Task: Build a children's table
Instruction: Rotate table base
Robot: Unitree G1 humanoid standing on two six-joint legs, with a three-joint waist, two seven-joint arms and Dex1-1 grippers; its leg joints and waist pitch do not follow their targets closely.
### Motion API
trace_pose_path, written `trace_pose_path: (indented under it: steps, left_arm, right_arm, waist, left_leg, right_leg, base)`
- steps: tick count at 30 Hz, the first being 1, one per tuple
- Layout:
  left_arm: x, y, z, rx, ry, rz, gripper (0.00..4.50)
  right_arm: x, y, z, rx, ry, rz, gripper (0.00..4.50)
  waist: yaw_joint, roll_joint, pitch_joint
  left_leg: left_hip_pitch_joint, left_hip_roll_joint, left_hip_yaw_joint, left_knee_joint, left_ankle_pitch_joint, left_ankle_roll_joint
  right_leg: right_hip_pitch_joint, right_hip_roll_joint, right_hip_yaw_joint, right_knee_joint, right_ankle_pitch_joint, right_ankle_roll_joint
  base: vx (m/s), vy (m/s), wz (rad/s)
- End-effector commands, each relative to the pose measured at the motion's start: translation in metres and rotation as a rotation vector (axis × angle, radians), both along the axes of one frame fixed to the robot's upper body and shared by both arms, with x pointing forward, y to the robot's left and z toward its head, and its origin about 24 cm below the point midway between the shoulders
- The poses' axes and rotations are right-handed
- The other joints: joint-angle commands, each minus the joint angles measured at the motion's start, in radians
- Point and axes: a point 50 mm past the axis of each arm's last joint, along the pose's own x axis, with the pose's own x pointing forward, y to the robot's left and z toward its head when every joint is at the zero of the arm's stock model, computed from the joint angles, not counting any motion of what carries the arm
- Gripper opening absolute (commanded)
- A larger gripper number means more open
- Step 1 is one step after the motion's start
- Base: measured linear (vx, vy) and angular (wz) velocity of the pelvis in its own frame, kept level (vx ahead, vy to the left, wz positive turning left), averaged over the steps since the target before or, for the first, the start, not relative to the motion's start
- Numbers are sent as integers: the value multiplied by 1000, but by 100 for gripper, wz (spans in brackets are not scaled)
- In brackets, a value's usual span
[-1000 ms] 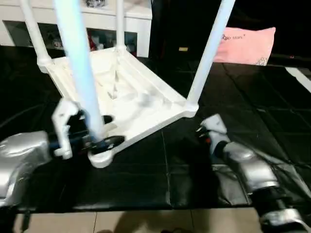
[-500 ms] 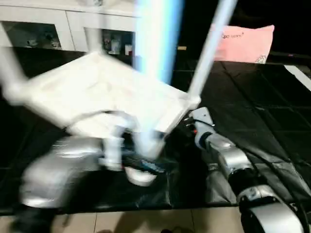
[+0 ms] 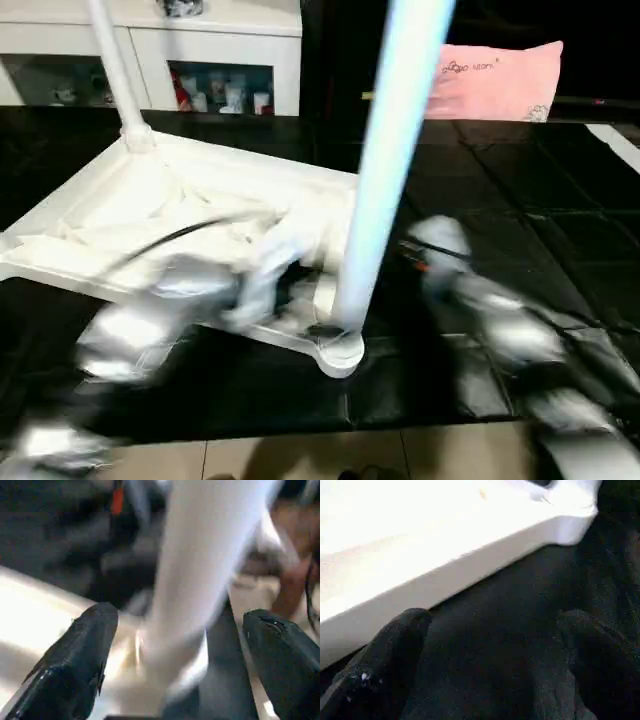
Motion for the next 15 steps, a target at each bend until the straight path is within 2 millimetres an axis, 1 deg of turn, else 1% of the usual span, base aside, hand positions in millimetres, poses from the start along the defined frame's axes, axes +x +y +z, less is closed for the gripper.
trace_pose_path:
  steps: [1, 2, 3, 4, 5, 6, 7, 8, 9, 10, 11, 12, 13, 14, 15]
  left_arm:
    - [1, -3, -4, 45, -21, -60, 443]
    - [3, 0, -7, 70, -35, -63, 426]
    - [7, 2, -11, 112, -62, -72, 416]
    - [10, 4, -14, 147, -74, -77, 407]
    - [12, 6, -17, 173, -83, -81, 404]
    - [16, 6, -19, 196, -105, -84, 395]
    - [18, 6, -20, 199, -114, -84, 383]
    - [21, 5, -20, 196, -117, -82, 374]
    - [23, 4, -20, 199, -121, -90, 370]
    - [25, 3, -21, 212, -123, -103, 367]
    - [26, 3, -22, 224, -126, -113, 362]
    - [28, 4, -23, 248, -140, -128, 352]
    - [31, 5, -25, 263, -145, -135, 339]
    - [33, 5, -25, 267, -147, -139, 339]
    - [36, 6, -25, 267, -146, -146, 327]
  right_arm:
    - [-2, 1, 18, 39, -52, 89, 450]
    - [-4, -1, 21, 41, -58, 114, 450]
    - [-8, -4, 26, 39, -70, 154, 450]
    - [-13, -8, 32, 37, -78, 198, 450]
    - [-17, -9, 36, 36, -82, 232, 450]
    - [-21, -11, 40, 32, -86, 266, 450]
    - [-25, -13, 43, 31, -86, 296, 450]
    - [-29, -13, 47, 29, -86, 328, 450]
    - [-33, -14, 49, 29, -82, 356, 450]
    - [-37, -14, 51, 27, -79, 384, 450]
    - [-39, -14, 52, 26, -76, 402, 450]
    - [-42, -14, 53, 28, -68, 423, 450]
    - [-46, -14, 55, 32, -59, 449, 450]
    - [-48, -14, 56, 35, -53, 461, 450]
    - [-52, -13, 58, 43, -37, 490, 450]
  waist:
    - [6, 18, -63]
    - [6, 18, -62]
    - [6, 17, -61]
    - [7, 21, -62]
    - [11, 18, -62]
    - [15, 17, -61]
    - [21, 17, -63]
    - [25, 20, -64]
    - [26, 18, -66]
    - [29, 20, -67]
    - [32, 19, -68]
    - [33, 25, -66]
    - [33, 22, -68]
    - [33, 20, -67]
    - [35, 21, -68]
  left_leg:
    - [2, 13, -4, -67, -278, 21]
    - [5, 15, -3, -66, -294, 12]
    - [3, 14, -5, -68, -298, 12]
    - [8, 14, -5, -65, -315, 11]
    - [7, 11, -5, -64, -316, 17]
    - [7, 10, -5, -65, -309, 23]
    - [6, 11, -4, -64, -297, 25]
    - [8, 11, -4, -63, -293, 25]
    - [7, 13, -5, -64, -288, 25]
    - [6, 14, -5, -64, -280, 24]
    - [5, 15, -6, -64, -276, 26]
    - [4, 13, -7, -65, -276, 29]
    - [6, 13, -5, -63, -280, 26]
    - [3, 12, -6, -64, -281, 29]
    - [3, 10, -6, -63, -277, 30]
  right_leg:
    - [54, -57, 47, -87, -360, -136]
    - [50, -60, 47, -88, -393, -132]
    - [52, -59, 46, -92, -410, -128]
    - [49, -59, 47, -95, -432, -114]
    - [51, -58, 46, -99, -454, -97]
    - [49, -56, 46, -104, -464, -87]
    - [51, -58, 46, -103, -462, -85]
    - [51, -58, 46, -101, -456, -86]
    - [51, -59, 46, -100, -446, -90]
    - [52, -61, 46, -97, -424, -102]
    - [53, -63, 45, -97, -409, -109]
    - [52, -60, 44, -99, -407, -112]
    - [53, -61, 44, -98, -405, -113]
    - [55, -60, 44, -99, -408, -111]
    - [56, -61, 43, -101, -415, -106]
  base:
    - [0, 0, 0]
    - [0, 0, 0]
    - [0, 0, 0]
    - [0, 0, 0]
    - [0, 0, 0]
    - [0, 0, 0]
    - [0, 0, 0]
    - [0, 0, 0]
    - [0, 0, 0]
    - [0, 0, 0]
    - [0, 0, 0]
    - [0, 0, 0]
    - [0, 0, 0]
    - [0, 0, 0]
    - [0, 0, 0]
